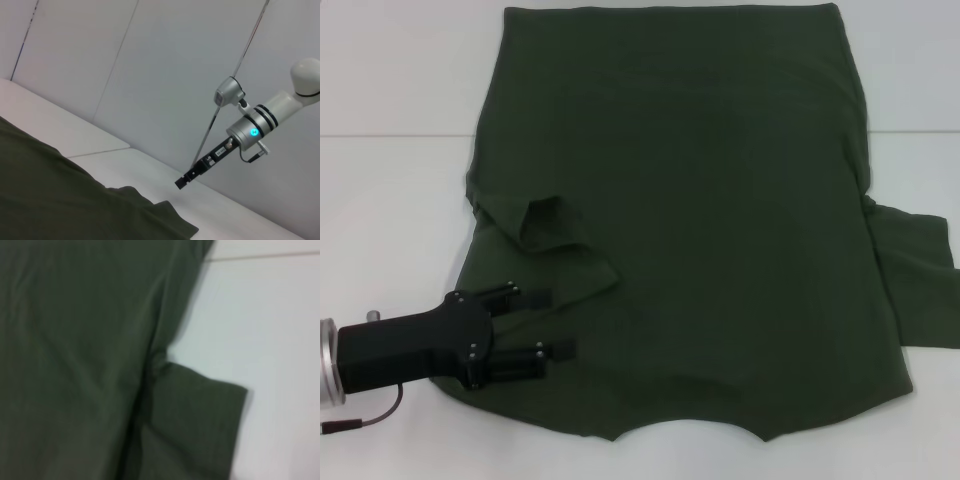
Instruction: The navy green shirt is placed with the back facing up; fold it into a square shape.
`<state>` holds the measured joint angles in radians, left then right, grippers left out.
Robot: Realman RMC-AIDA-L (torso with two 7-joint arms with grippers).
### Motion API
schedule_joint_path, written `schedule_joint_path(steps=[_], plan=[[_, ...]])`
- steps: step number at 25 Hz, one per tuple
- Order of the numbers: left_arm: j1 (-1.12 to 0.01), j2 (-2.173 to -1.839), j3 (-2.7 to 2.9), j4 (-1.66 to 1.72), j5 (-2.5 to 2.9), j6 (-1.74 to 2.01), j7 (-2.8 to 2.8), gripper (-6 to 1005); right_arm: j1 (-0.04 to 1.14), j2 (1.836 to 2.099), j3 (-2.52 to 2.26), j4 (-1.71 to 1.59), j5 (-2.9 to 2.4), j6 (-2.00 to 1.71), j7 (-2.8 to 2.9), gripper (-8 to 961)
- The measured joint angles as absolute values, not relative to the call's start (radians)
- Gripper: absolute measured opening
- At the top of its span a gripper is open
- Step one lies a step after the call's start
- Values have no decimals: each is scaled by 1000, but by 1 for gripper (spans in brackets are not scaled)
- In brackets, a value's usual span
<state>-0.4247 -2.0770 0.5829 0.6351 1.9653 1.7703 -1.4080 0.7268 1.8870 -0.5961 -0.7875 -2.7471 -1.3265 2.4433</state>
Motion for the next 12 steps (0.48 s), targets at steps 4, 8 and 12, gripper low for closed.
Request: schedule_joint_path(steps=[4, 8, 12], plan=[[-427, -2076, 583, 634, 1965, 1768, -1408, 883, 722, 1882, -600, -789, -2763, -1333, 2453, 284], [-433, -2077, 585, 632, 1966, 1764, -1408, 883, 724, 1892, -607, -780, -2785, -1321, 2453, 376], [-434, -2079, 585, 631, 1966, 1762, -1408, 883, 729, 1904, -617, -759, -2800, -1292, 2449, 469]])
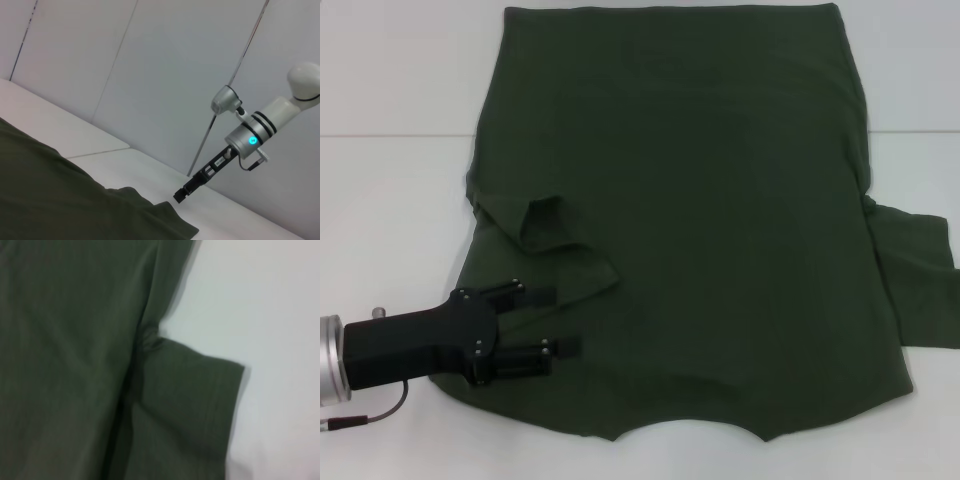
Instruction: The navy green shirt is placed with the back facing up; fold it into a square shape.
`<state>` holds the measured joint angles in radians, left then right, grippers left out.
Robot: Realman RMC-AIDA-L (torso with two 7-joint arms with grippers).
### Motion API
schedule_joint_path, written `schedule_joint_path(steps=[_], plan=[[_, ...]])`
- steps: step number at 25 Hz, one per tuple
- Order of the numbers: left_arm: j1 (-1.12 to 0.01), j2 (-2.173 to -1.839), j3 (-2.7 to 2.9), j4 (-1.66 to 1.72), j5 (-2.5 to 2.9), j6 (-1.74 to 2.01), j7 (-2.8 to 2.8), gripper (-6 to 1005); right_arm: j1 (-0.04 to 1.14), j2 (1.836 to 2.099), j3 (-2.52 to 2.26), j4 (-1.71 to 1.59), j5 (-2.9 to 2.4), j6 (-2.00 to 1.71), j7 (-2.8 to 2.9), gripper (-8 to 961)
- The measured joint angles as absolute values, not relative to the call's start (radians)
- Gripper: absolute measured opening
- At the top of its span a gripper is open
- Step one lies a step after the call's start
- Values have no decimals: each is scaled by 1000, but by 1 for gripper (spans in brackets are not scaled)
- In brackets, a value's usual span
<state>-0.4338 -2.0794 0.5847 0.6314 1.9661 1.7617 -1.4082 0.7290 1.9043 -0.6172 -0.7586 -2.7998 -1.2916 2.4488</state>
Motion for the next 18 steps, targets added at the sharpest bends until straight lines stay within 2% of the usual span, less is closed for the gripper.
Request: schedule_joint_path(steps=[9, 18], plan=[[-434, -2081, 583, 630, 1965, 1761, -1408, 883, 747, 1912, -629, -699, -2797, -1244, 2445, 684], [-433, -2083, 583, 630, 1965, 1764, -1408, 883, 752, 1925, -671, -687, -2794, -1223, 2451, 678]])
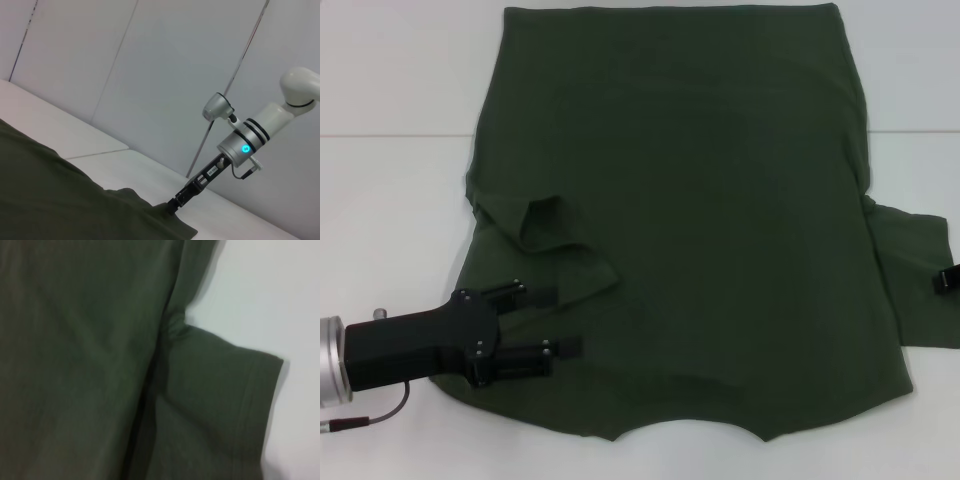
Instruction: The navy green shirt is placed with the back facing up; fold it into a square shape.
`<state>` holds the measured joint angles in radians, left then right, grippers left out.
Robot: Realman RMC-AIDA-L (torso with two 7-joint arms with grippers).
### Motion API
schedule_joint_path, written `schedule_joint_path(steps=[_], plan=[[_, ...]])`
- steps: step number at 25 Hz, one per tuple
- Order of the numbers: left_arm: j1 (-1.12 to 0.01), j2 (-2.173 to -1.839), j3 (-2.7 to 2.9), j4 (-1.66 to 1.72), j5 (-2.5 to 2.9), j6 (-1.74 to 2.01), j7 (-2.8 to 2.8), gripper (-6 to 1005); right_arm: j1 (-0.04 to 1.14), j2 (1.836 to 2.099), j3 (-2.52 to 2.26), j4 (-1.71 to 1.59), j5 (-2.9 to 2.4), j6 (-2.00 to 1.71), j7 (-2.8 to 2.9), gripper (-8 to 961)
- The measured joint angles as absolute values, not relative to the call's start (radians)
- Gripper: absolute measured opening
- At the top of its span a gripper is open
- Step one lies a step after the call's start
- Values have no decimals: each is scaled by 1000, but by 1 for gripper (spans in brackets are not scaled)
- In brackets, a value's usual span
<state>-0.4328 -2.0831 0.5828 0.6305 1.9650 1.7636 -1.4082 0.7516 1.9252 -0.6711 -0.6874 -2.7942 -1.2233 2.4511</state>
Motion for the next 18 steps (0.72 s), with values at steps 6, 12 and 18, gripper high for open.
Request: schedule_joint_path(steps=[6, 12, 18], plan=[[-431, -2082, 583, 630, 1963, 1765, -1408, 883, 754, 1928, -683, -687, -2797, -1213, 2457, 667], [-431, -2083, 583, 630, 1964, 1766, -1408, 884, 755, 1935, -708, -694, -2797, -1206, 2469, 641], [-431, -2083, 583, 630, 1962, 1766, -1408, 884, 759, 1938, -714, -690, -2799, -1202, 2467, 483]])
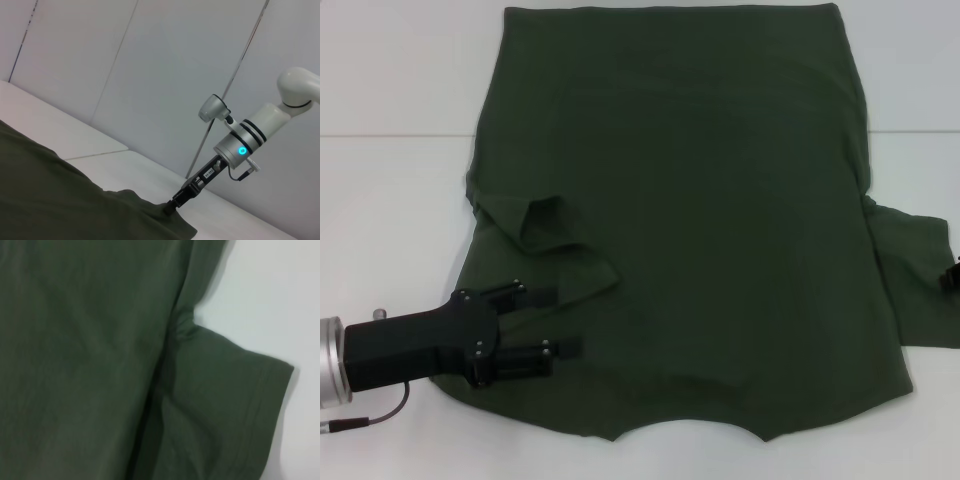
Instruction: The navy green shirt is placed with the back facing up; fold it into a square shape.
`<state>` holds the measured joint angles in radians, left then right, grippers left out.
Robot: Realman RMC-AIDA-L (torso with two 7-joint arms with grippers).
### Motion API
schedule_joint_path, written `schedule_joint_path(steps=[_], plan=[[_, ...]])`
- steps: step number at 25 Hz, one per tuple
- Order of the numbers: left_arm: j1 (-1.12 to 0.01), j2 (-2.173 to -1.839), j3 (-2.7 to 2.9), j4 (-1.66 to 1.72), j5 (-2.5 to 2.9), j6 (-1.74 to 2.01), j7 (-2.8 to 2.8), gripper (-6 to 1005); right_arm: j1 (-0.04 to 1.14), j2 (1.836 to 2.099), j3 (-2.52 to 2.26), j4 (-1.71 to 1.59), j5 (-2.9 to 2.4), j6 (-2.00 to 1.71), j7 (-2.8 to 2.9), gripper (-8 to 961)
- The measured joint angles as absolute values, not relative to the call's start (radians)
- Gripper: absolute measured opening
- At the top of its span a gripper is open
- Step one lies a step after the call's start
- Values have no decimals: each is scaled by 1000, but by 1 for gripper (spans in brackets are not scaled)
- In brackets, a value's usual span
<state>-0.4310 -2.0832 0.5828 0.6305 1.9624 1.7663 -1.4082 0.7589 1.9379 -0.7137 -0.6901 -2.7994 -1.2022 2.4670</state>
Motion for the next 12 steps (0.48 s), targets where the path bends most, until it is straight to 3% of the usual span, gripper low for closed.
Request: schedule_joint_path(steps=[8, 12], plan=[[-432, -2083, 583, 630, 1963, 1766, -1407, 884, 760, 1938, -715, -690, -2800, -1201, 2468, 137], [-432, -2083, 583, 630, 1962, 1766, -1406, 884, 760, 1938, -715, -696, -2801, -1201, 2470, 37]])
